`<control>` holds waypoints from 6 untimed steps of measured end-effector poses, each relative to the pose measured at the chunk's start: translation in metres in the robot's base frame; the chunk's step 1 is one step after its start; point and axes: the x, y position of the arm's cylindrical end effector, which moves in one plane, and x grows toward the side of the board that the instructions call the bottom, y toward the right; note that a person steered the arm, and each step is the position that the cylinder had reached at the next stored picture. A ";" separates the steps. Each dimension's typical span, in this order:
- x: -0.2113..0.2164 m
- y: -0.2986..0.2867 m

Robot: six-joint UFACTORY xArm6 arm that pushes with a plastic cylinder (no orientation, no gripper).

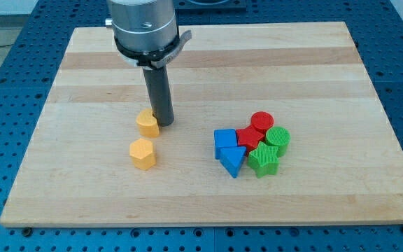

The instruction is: Move the yellow heart into the yellow hexagon

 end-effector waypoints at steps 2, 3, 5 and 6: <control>-0.025 -0.023; -0.024 -0.044; -0.008 -0.007; 0.004 -0.003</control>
